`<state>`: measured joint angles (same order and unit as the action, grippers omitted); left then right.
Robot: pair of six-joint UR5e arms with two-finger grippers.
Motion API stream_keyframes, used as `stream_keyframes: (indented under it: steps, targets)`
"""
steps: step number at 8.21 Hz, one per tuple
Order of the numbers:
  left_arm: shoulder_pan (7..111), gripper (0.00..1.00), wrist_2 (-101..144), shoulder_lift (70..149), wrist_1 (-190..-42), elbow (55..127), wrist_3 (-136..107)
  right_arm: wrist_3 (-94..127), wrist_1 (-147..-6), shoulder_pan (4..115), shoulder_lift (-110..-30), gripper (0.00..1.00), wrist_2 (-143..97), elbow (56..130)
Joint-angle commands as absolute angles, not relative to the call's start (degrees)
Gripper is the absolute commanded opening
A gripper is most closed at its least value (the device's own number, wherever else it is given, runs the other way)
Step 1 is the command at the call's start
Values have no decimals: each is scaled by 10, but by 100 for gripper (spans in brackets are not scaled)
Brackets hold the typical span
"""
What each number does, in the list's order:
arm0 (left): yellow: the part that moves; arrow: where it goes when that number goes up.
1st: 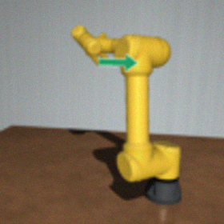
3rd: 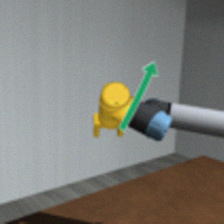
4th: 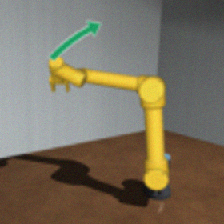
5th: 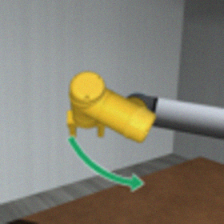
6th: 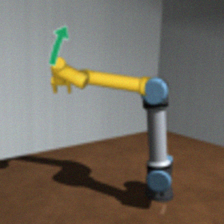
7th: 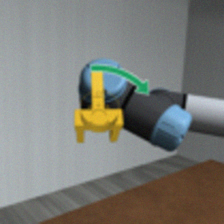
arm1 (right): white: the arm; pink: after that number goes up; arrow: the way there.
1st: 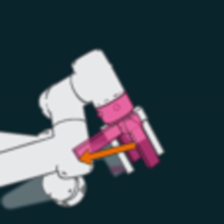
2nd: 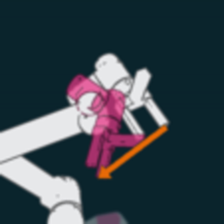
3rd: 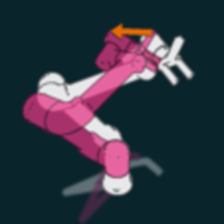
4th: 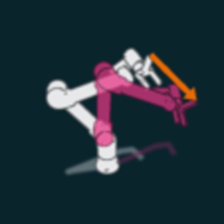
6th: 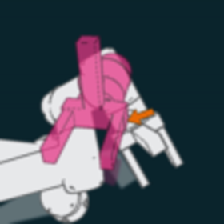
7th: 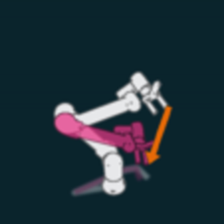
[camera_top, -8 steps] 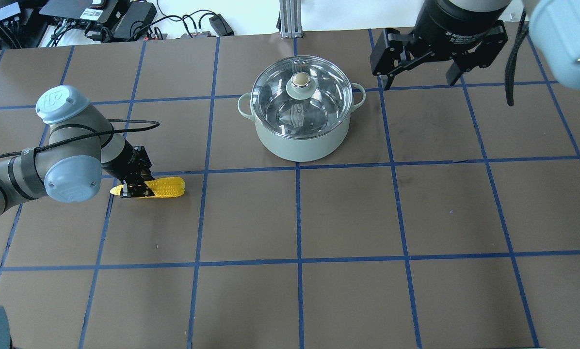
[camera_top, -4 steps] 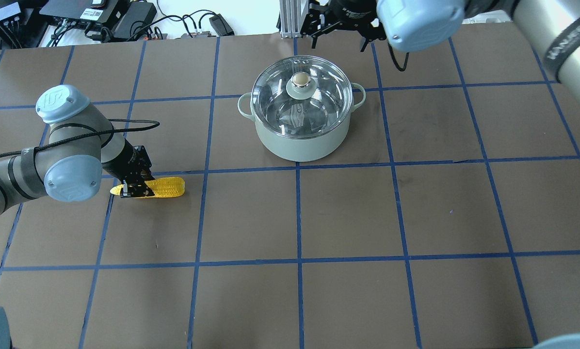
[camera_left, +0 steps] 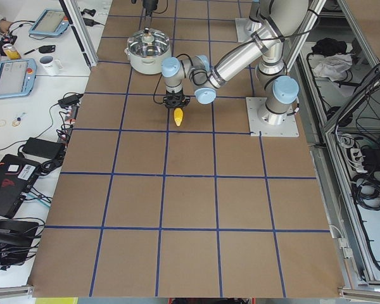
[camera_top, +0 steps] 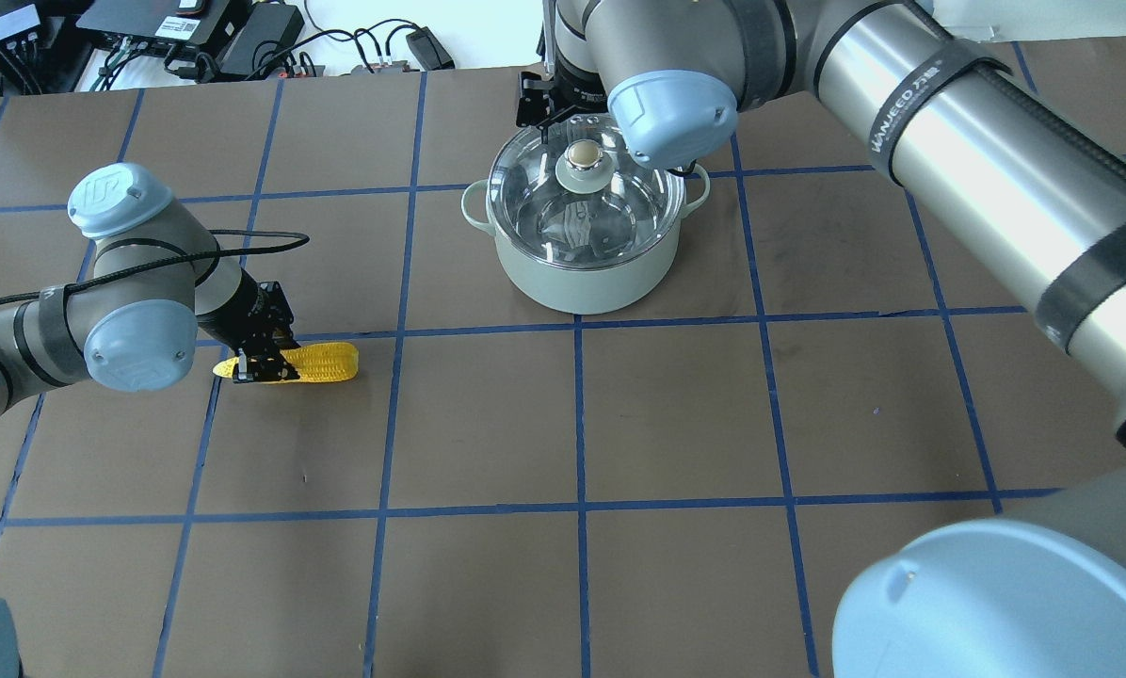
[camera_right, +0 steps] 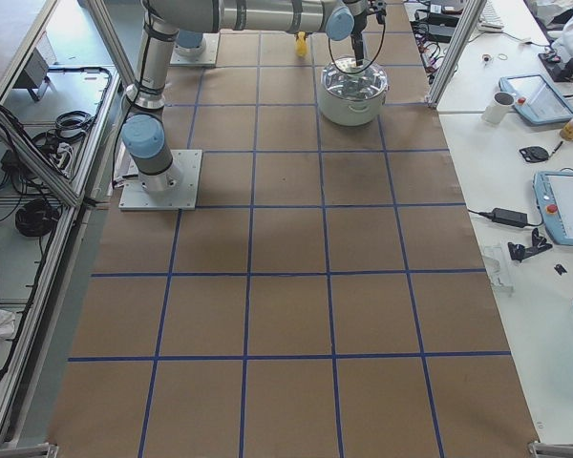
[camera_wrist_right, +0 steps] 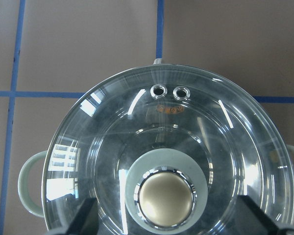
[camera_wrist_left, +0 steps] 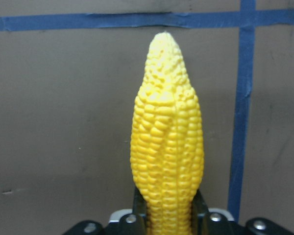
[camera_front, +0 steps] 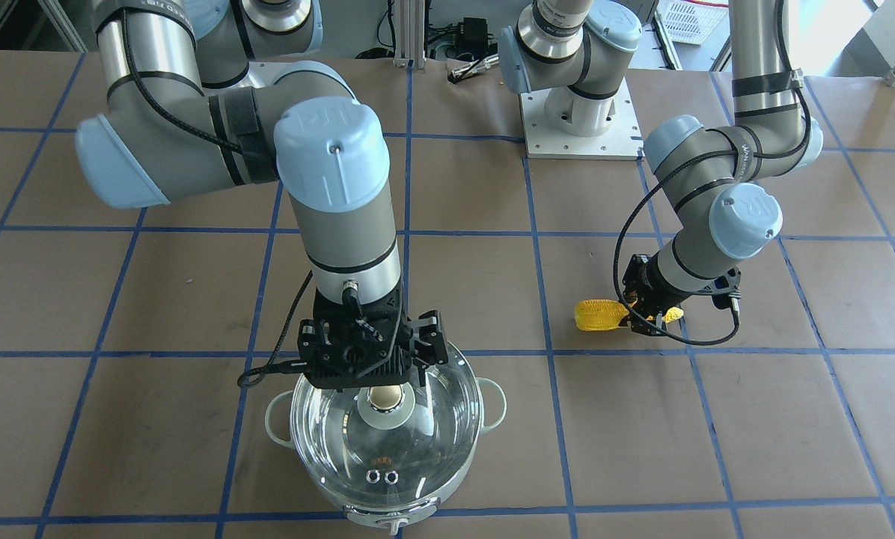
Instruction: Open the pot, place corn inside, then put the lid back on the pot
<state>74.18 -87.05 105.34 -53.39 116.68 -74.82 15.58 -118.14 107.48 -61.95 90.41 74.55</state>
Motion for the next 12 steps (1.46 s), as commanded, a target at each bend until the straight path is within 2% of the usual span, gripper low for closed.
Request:
stream_keyframes:
  steps: [1,3,5,6,9,12]
  targets:
    - [743,3,-872,1049,-537,1165,-750,135,-1195,1079,-595,97,914,745]
    - [743,2,-871,1049,-537,1165,-751,135,-1203,1079,-588,87,914,748]
    - [744,2,-872,1048,-538,1165,-751,138,-1202,1079,-589,62,914,750]
    - [744,1,-872,1046,-553,1164,-752,136,-1202,1078,-589,54,914,750]
    - [744,0,-873,1026,-613,1155,-760,125,-1201,1078,-598,43,924,744]
    - [744,0,-872,1002,-709,1091,-784,107,-1186,1072,-655,42,934,746]
